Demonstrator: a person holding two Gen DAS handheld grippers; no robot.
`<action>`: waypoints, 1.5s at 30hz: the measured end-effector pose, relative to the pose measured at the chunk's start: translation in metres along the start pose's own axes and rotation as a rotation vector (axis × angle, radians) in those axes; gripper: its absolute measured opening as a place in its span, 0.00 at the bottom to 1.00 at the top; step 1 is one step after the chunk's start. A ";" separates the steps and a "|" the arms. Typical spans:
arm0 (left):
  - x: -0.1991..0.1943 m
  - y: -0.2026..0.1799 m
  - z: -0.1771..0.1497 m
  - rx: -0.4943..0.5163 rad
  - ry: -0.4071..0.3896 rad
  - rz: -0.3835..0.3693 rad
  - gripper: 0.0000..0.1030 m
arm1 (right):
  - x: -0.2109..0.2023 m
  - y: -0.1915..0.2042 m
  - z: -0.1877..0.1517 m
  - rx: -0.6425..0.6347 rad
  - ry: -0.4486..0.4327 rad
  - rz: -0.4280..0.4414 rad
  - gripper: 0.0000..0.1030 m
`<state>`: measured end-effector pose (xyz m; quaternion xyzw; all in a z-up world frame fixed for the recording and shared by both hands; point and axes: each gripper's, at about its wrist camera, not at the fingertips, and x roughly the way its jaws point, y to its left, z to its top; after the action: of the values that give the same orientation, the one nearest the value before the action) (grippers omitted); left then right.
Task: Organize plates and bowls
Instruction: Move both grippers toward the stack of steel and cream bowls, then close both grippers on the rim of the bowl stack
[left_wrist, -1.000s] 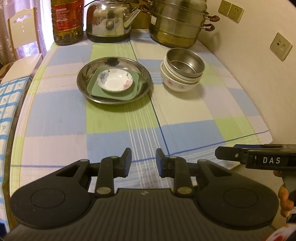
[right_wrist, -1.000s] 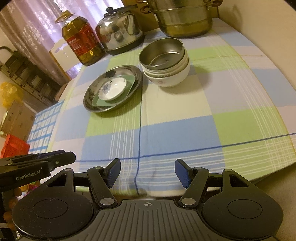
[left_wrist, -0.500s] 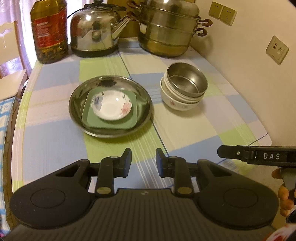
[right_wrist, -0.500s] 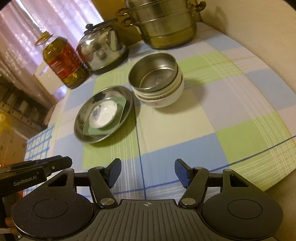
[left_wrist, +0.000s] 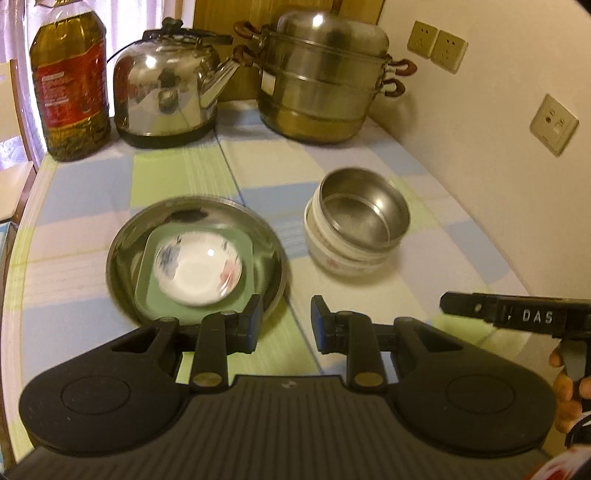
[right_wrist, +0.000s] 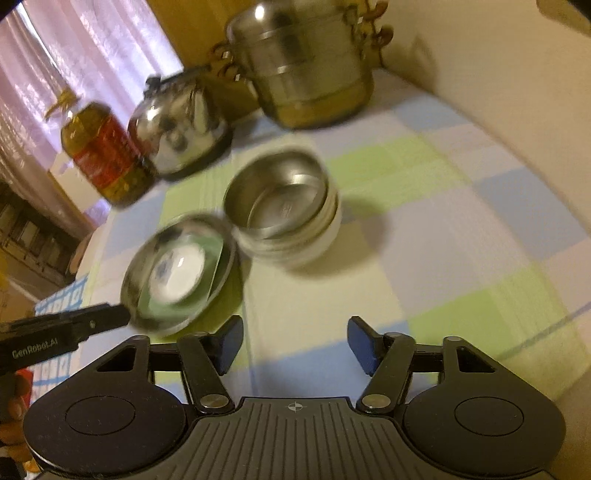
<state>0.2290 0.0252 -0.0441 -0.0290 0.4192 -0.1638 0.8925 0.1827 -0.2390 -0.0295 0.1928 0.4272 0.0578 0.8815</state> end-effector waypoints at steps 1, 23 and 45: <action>0.003 -0.003 0.003 -0.005 -0.011 0.001 0.24 | 0.002 -0.005 0.007 -0.001 -0.012 0.006 0.46; 0.092 -0.058 0.059 -0.085 -0.039 0.131 0.17 | 0.080 -0.054 0.103 -0.219 -0.066 0.273 0.02; 0.103 -0.042 0.056 -0.211 0.002 0.118 0.18 | 0.101 -0.087 0.118 -0.079 0.027 0.297 0.13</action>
<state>0.3219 -0.0517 -0.0759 -0.0977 0.4358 -0.0659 0.8923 0.3322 -0.3264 -0.0716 0.2182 0.4033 0.2071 0.8642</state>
